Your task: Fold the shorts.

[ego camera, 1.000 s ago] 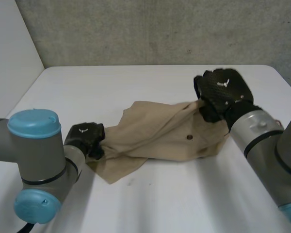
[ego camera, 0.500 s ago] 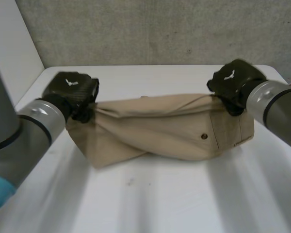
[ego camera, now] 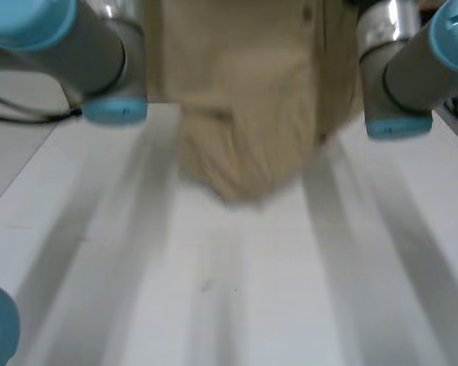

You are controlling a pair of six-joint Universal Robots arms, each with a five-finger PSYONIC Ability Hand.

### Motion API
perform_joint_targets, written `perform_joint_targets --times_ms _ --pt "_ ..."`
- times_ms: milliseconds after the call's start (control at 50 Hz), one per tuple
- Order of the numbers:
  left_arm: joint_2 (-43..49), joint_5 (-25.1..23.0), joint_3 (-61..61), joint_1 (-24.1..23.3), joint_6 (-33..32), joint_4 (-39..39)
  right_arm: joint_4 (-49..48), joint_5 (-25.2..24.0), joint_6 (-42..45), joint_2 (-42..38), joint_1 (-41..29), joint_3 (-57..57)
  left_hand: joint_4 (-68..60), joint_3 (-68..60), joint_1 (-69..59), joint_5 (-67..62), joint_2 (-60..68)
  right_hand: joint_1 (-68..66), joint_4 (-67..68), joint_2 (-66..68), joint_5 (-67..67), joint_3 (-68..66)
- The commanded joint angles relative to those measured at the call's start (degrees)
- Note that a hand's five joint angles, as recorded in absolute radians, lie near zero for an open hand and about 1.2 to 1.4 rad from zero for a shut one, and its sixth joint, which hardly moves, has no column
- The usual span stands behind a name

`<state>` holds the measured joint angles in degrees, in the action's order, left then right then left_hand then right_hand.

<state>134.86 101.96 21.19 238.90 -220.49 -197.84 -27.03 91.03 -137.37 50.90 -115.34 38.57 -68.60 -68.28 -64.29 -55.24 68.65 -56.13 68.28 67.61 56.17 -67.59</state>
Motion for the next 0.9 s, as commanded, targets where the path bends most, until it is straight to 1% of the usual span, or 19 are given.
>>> perform_joint_targets --times_ms 20,80,100,160,260,320,340,360,420,440,500,600,620,720,780,800,820,880,900 --pt "-6.2 0.4 5.1 -1.3 5.3 -11.3 -13.3 -0.9 -2.1 2.5 -0.1 0.6 -11.4 -11.7 -15.7 -14.8 11.3 -23.9 11.7 12.4 13.8 -12.4" --pt "-7.1 1.0 9.5 -1.2 7.8 -10.9 -11.1 -0.8 -3.3 2.7 -0.1 2.8 -11.4 -11.7 -15.7 -14.8 11.3 -23.9 11.7 12.4 13.8 -12.4" --pt "-7.6 1.3 13.0 -0.9 8.9 -10.5 -10.2 -0.9 -3.4 2.7 -0.1 3.7 -11.4 -11.7 -15.7 -14.8 11.3 -23.9 11.7 12.4 13.8 -12.4" --pt "-8.6 1.4 18.7 -0.3 10.3 -9.9 -6.8 -1.0 -3.9 2.7 0.0 7.7 -11.4 -11.7 -15.7 -14.8 11.3 -23.9 11.7 12.4 13.8 -12.4" --pt "-9.5 1.2 33.1 1.7 12.1 -9.3 -1.8 -2.2 -3.9 1.7 0.0 14.5 -11.4 -11.7 -15.7 -14.8 11.3 -23.9 11.7 12.4 13.8 -12.4" --pt "-9.3 1.0 39.3 1.8 12.7 -9.1 2.8 -4.0 -3.7 -0.4 0.0 19.6 -11.4 -11.7 -15.7 -14.8 11.3 -23.9 11.7 12.4 13.8 -12.4" --pt "-8.9 1.0 43.2 1.6 12.8 -9.1 4.1 -4.4 -3.5 -1.2 0.0 20.7 -11.4 -11.7 -15.7 -14.8 11.3 -23.9 11.7 12.4 13.8 -12.4" --pt "-8.8 1.0 45.1 1.5 12.8 -9.0 6.9 -4.9 -3.3 -2.9 0.0 22.8 -11.4 -11.7 -15.7 -14.8 11.3 -23.9 11.7 12.4 13.8 -12.4" --pt "-8.6 1.0 52.6 1.0 12.7 -8.4 11.6 -4.6 -3.0 -5.6 0.0 25.1 -11.4 -11.7 -15.7 -14.8 11.3 -23.9 11.7 12.4 13.8 -12.4" --pt "-8.6 1.0 53.9 0.9 12.7 -8.1 14.7 -4.4 -2.8 -7.1 -0.1 26.2 -11.4 -11.7 -15.7 -14.8 11.3 -23.9 11.7 12.4 13.8 -12.4" --pt "-8.3 0.8 60.3 -0.2 12.6 -6.6 20.2 -4.2 -2.6 -7.5 0.0 28.1 -11.4 -11.7 -15.7 -14.8 11.3 -23.9 11.7 12.4 13.8 -12.4" --pt "-10.0 0.6 64.3 -2.0 12.6 -3.9 25.3 -4.3 -4.0 -3.0 0.6 31.5 -11.4 -11.7 -15.7 -14.8 11.3 -23.9 11.7 12.4 13.8 -12.4" --pt "-11.0 0.6 64.9 -2.0 12.7 -3.2 26.6 -4.3 -4.7 -0.5 0.6 32.9 -11.4 -11.7 -15.7 -14.8 11.3 -23.9 11.7 12.4 13.8 -12.4" --pt "-17.1 0.3 68.0 -2.1 12.8 0.7 29.8 -4.9 -7.6 6.1 1.1 37.3 -11.4 -11.7 -15.7 -14.8 11.3 -23.9 11.7 12.4 13.8 -12.4" --pt "-19.8 -1.0 70.2 -2.1 12.8 2.5 33.3 -5.1 -8.8 9.7 2.0 39.9 -11.4 -11.7 -15.7 -14.8 11.3 -23.9 11.7 12.4 13.8 -12.4" --pt "-20.4 -1.3 70.7 -2.2 12.8 2.8 34.4 -5.2 -8.9 10.4 2.3 40.6 -9.8 -10.1 -14.1 -13.1 9.7 -23.9 11.7 12.4 13.8 -12.4" --pt "-21.8 -1.8 71.8 -2.2 12.7 3.8 35.5 -5.2 -8.8 11.1 2.7 41.3 -2.4 -2.7 -6.7 -5.8 2.4 -23.9 11.7 12.4 13.8 -12.4" --pt "-23.5 -2.8 73.6 -2.0 12.8 5.4 40.1 -7.0 -8.8 12.3 3.7 43.8 6.7 6.4 2.4 3.4 -6.8 -23.9 11.7 12.4 13.8 -12.4" --pt "-24.4 -3.5 74.5 -2.0 12.9 6.8 40.9 -7.7 -9.0 12.3 3.9 44.2 16.9 16.6 12.6 13.5 -17.0 -17.9 5.8 6.5 7.9 -6.5"
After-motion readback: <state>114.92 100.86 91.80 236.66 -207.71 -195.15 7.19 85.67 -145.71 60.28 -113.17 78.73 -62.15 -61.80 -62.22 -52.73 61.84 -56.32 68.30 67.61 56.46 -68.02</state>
